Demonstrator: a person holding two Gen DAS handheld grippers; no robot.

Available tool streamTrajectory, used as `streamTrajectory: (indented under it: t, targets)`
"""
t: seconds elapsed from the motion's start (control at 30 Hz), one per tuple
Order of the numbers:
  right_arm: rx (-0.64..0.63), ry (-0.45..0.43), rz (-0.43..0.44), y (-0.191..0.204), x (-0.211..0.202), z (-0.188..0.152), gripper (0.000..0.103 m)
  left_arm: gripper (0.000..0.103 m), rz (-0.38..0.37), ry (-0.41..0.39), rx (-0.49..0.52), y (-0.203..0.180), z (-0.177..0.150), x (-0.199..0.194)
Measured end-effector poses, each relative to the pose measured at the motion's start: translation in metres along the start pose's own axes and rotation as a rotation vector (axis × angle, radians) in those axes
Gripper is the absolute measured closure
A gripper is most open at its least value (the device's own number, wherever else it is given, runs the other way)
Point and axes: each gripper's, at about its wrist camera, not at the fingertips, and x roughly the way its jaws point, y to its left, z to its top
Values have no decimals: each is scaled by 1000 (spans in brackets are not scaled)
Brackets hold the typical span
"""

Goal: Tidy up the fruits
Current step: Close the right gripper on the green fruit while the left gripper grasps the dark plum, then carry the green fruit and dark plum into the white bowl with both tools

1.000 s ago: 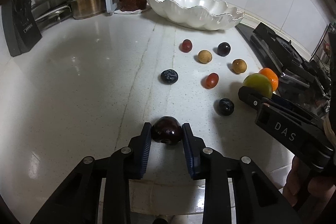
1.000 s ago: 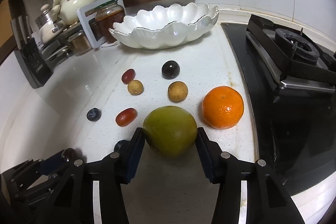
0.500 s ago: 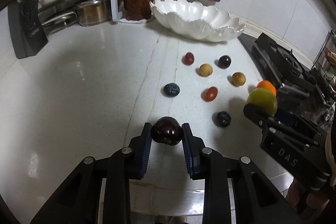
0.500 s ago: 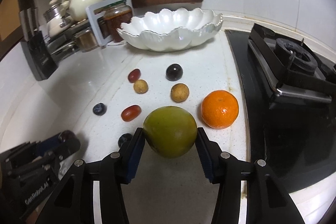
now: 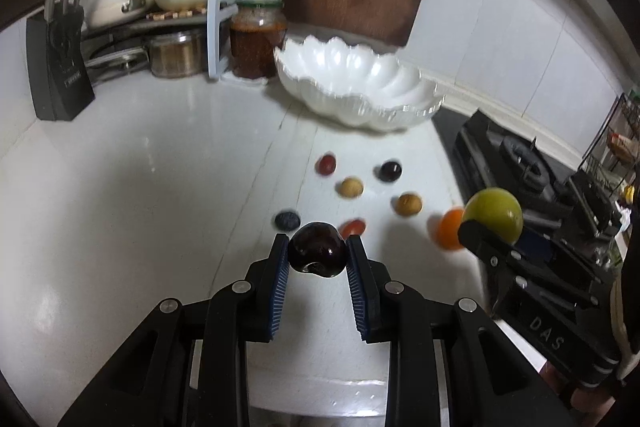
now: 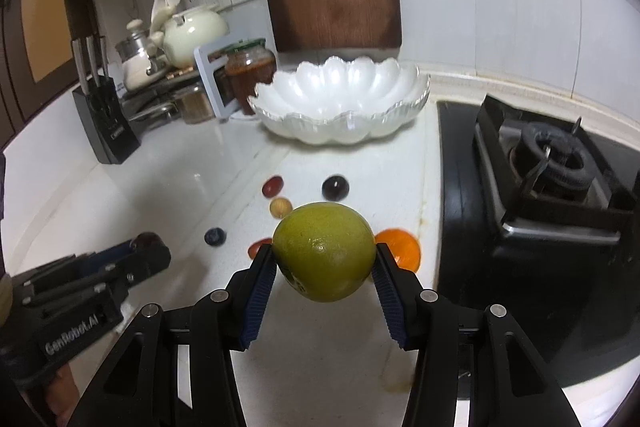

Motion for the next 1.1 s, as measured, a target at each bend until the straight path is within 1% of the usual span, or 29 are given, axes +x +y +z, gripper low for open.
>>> streamTrajectory:
  t: [0.07, 0.2, 0.33, 0.53, 0.87, 1.1]
  targets:
    - [-5, -14, 3, -1, -4, 5, 53, 74, 14, -35, 15, -6, 7, -4]
    - [-11, -51, 15, -1, -10, 21, 53, 74, 6, -63, 30, -12, 19, -10]
    - [-13, -86, 9, -3, -15, 35, 53, 74, 22, -120, 72, -20, 34, -17]
    - [-3, -117, -6, -8, -15, 58, 53, 74, 3, -176, 112, -28, 61, -18]
    - [20, -159, -47, -17, -2, 99, 53, 74, -33, -218, 162, -35, 109, -3]
    - [19, -180, -77, -21, 12, 127, 53, 74, -15, -249, 213, -37, 138, 10]
